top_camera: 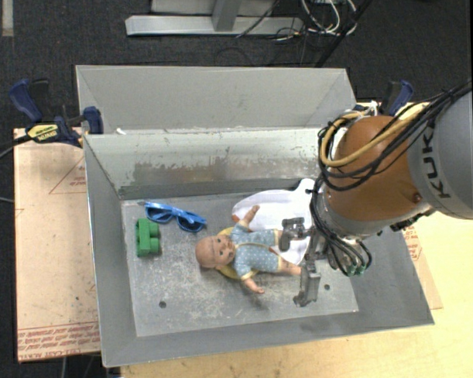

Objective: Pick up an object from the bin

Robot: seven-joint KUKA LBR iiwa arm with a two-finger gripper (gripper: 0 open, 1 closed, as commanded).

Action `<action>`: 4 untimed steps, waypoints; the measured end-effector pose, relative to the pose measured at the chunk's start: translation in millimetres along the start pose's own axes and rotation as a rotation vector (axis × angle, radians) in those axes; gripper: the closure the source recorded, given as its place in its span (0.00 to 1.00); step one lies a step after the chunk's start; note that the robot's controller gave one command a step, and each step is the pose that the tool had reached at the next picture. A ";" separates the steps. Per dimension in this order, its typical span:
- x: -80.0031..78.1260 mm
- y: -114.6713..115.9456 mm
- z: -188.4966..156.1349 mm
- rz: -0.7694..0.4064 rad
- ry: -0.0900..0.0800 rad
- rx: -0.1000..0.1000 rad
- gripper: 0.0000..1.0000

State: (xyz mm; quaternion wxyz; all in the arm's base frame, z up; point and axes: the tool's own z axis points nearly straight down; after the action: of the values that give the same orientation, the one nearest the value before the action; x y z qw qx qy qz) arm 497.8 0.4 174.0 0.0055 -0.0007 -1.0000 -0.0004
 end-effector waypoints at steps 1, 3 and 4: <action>-1.7 0.0 -3.8 0.000 -0.008 0.000 0.00; -7.6 50.4 76.3 0.051 -0.008 0.001 0.00; -8.0 54.1 62.7 0.093 -0.003 0.000 0.00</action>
Offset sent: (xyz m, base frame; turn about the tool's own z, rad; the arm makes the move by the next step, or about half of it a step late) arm 0.0093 0.0538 -0.1040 0.0290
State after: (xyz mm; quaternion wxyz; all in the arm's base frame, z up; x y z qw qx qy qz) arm 505.1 54.6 111.2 0.0039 -0.0471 -0.9989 -0.0003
